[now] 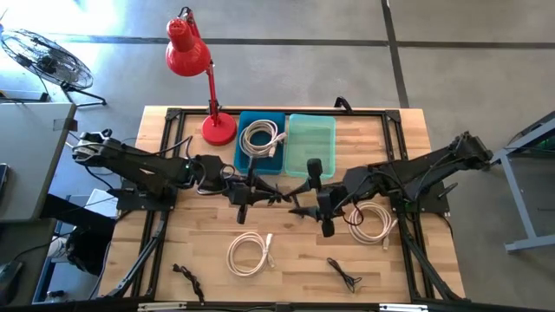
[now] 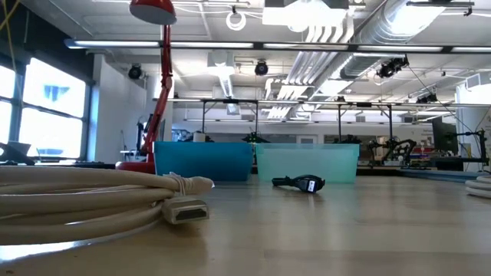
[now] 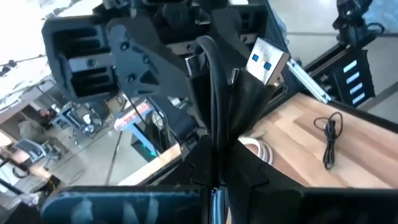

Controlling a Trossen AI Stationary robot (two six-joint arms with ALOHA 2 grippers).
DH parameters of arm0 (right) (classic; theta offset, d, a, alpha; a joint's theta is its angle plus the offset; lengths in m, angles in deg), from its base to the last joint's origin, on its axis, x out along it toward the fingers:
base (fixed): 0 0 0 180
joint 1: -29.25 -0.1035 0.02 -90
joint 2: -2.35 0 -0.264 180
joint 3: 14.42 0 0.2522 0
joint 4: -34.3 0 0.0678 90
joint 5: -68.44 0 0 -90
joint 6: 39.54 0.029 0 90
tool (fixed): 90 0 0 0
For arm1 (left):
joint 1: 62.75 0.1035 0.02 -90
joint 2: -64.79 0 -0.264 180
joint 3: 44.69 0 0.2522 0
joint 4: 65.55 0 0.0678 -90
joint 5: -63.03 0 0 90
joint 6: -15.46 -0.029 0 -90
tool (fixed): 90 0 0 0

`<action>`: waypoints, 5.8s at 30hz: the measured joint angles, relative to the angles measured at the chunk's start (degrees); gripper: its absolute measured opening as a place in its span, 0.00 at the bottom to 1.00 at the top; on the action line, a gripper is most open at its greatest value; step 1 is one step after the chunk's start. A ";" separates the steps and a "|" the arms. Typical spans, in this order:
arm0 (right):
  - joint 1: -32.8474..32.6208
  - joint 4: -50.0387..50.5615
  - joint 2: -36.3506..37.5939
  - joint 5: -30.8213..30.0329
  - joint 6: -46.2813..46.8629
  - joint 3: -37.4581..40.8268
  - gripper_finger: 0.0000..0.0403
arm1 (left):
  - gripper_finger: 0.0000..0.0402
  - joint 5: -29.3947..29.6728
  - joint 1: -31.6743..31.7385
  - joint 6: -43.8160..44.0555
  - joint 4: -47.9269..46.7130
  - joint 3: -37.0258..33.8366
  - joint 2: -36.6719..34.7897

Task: Pick & Place USB Port
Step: Put the black USB cable into the green bin

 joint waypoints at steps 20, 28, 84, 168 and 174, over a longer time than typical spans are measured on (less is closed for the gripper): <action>0.25 -2.85 -3.60 0.39 -2.34 0.00 0.45 | 0.03 -3.81 1.38 0.46 2.71 -0.04 2.98; 1.78 -3.70 -3.54 2.07 -2.21 0.02 0.45 | 0.03 -5.17 1.46 0.48 5.48 0.00 4.47; -1.00 2.85 -3.70 -11.76 0.70 2.27 0.03 | 0.34 19.16 1.23 -1.53 -11.83 0.00 -0.49; 35.11 27.77 -4.81 27.96 33.77 2.16 0.49 | 0.34 18.31 1.25 16.15 -49.56 -9.37 0.93; 26.34 34.80 -2.95 34.99 38.10 2.14 0.49 | 0.34 18.15 1.25 16.17 -49.25 -9.37 0.93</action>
